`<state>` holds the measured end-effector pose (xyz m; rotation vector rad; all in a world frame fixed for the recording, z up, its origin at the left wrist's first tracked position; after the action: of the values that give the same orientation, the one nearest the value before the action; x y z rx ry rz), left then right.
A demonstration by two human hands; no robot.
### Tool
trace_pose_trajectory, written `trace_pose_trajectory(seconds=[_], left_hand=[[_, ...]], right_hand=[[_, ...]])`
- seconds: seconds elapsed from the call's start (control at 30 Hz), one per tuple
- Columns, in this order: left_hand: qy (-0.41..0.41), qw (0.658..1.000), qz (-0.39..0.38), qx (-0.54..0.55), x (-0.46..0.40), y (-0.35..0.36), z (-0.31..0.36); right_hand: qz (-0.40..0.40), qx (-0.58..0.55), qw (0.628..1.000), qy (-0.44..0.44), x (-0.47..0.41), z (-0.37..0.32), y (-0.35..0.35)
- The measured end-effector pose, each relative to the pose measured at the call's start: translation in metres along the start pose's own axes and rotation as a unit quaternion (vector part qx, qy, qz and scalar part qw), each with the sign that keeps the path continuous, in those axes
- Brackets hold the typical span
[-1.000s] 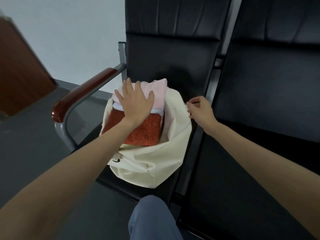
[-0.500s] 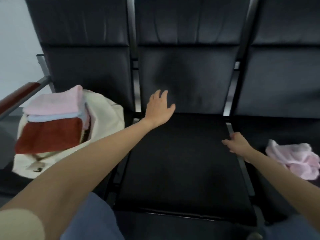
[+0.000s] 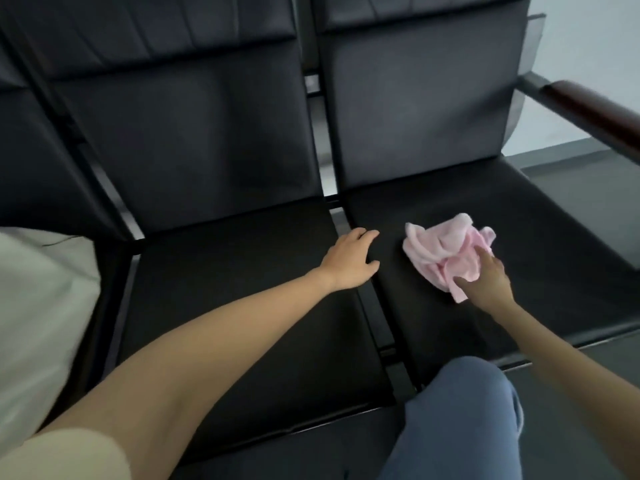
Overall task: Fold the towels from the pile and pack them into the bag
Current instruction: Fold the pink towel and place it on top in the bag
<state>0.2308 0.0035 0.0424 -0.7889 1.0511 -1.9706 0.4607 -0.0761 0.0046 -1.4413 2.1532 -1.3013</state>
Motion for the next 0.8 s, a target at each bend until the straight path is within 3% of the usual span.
trace_pose_trajectory(seconds=[0.1, 0.23, 0.4, 0.47, 0.57, 0.7, 0.8], left_hand=[[0.028, 0.999, -0.031, 0.003, -0.028, 0.033, 0.029], [0.062, 0.996, -0.063, 0.0, -0.059, 0.068, 0.062], [0.012, 0.995, -0.073, -0.062, -0.076, 0.107, 0.054], [-0.001, 0.998, -0.033, -0.055, -0.072, 0.109, 0.046], [-0.048, 0.995, 0.064, 0.06, -0.061, 0.077, 0.033], [-0.114, 0.945, 0.188, 0.244, -0.042, 0.003, -0.007], [-0.12, 0.914, 0.262, 0.286, -0.012, -0.066, -0.031]], right_hand=[[-0.009, -0.059, 0.998, -0.018, -0.017, 0.016, 0.004], [-0.009, -0.05, 0.995, -0.081, -0.029, 0.011, 0.006], [-0.042, -0.031, 0.996, -0.078, -0.023, 0.018, 0.013], [-0.051, -0.087, 0.992, -0.079, -0.016, 0.022, 0.014], [-0.023, -0.178, 0.982, -0.055, -0.008, 0.026, 0.009], [0.04, -0.318, 0.947, -0.032, 0.004, 0.009, -0.011], [0.066, -0.365, 0.928, -0.039, 0.017, -0.024, -0.022]])
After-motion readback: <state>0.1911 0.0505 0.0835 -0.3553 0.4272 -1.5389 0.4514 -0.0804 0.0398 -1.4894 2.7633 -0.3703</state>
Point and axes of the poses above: each hand's wrist, its own x-axis away from the middle knuckle, its own y-axis out of the palm, z = x × y, the point moved 10 cm from there along -x, towards the middle knuckle, and after that the axes turned 1 degree about -x, right-handed, at the moved point
